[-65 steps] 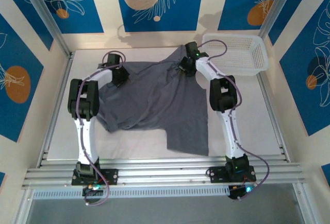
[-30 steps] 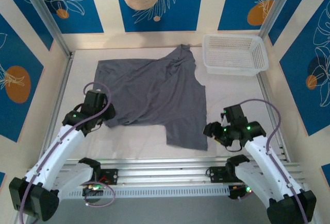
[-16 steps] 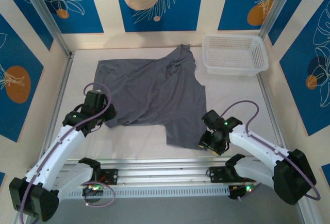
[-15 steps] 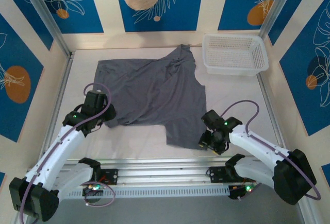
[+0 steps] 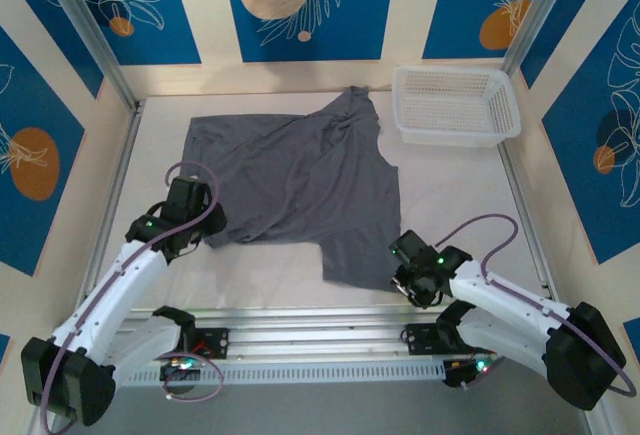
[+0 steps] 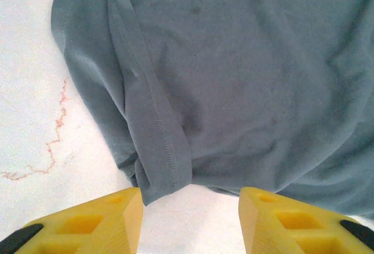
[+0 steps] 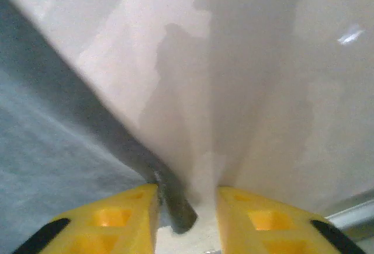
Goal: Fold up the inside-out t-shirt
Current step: Flatten out the T-shirt at the center of the table.
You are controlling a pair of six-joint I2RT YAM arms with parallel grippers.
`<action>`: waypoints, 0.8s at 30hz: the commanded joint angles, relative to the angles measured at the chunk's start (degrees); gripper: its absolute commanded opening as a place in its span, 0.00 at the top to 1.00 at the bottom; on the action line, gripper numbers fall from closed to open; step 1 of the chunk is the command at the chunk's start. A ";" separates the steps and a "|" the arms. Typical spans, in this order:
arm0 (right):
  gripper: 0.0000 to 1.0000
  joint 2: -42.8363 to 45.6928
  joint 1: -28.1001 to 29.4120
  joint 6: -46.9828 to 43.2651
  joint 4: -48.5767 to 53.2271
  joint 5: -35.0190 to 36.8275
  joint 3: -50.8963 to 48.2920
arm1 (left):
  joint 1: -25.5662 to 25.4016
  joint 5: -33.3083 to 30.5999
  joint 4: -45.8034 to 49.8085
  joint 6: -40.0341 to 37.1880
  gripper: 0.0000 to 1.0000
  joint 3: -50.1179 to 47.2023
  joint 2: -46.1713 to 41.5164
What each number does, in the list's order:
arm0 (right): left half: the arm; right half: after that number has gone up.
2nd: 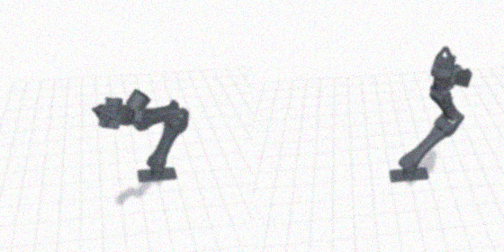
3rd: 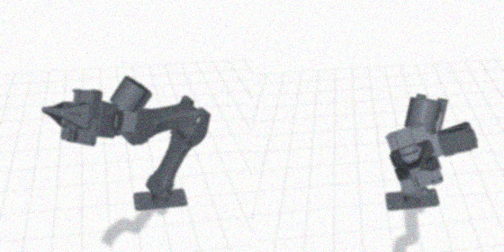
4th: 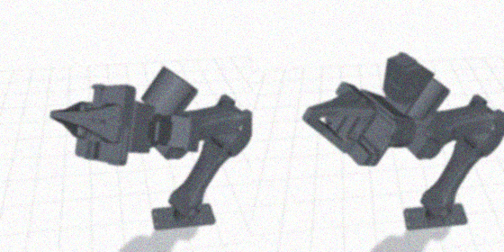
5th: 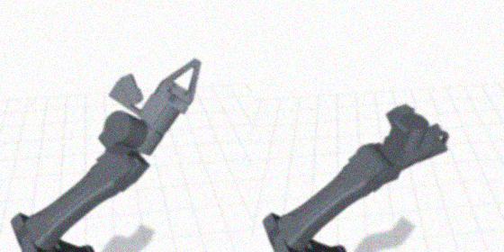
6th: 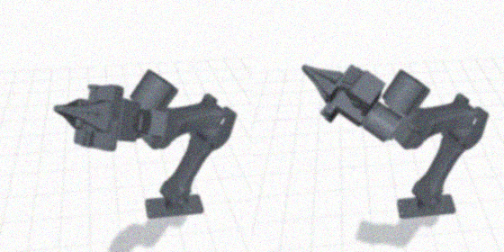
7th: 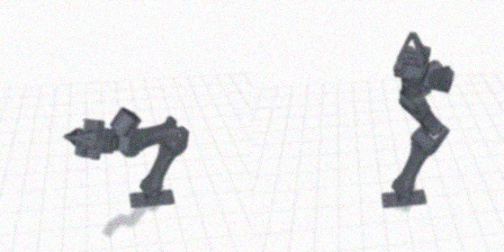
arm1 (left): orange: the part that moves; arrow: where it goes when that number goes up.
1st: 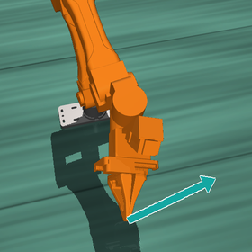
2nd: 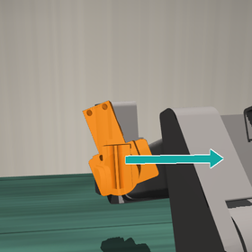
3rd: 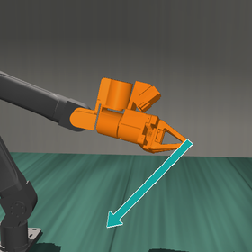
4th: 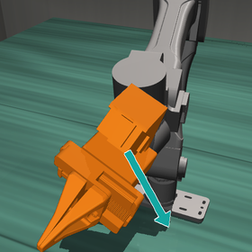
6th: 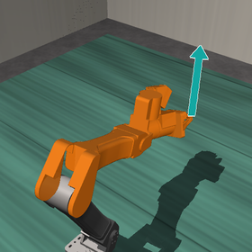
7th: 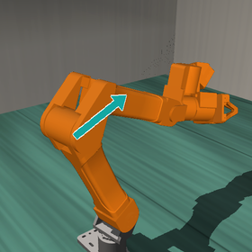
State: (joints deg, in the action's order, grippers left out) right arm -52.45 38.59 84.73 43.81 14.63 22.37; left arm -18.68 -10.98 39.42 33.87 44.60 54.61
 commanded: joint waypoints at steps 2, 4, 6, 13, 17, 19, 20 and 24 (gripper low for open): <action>0.91 1.17 -0.36 -0.72 -5.50 3.72 0.68 | -0.48 0.61 -0.84 -0.76 0.53 -0.30 0.18; 1.00 2.34 -0.51 -3.38 -3.15 5.19 3.79 | -0.48 0.59 0.26 -0.01 0.53 -0.30 0.20; 1.00 3.97 -0.61 -6.00 -0.70 6.82 7.58 | -0.52 0.05 3.37 1.45 0.53 -0.01 0.74; 1.00 6.00 -0.45 -13.00 -0.92 8.91 17.94 | -2.76 -2.56 11.90 4.40 0.57 0.24 9.63; 1.00 5.19 -0.06 -15.38 -3.05 8.33 21.04 | -5.37 -3.79 10.12 5.15 0.57 0.05 13.08; 1.00 4.55 0.15 -16.32 -3.39 8.09 21.77 | -6.48 -3.96 7.62 4.57 0.56 0.05 14.37; 1.00 4.18 0.17 -16.75 -3.39 7.74 21.97 | -7.08 -4.00 6.48 4.12 0.55 0.34 15.49; 1.00 4.09 0.35 -17.10 -2.74 7.89 22.13 | -9.23 -9.91 6.71 5.85 0.52 3.48 21.68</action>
State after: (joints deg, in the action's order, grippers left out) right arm -48.51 38.57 69.32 40.49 21.23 43.05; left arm -26.57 -15.57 46.35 37.80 45.43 73.06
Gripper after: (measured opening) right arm 0.055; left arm 0.477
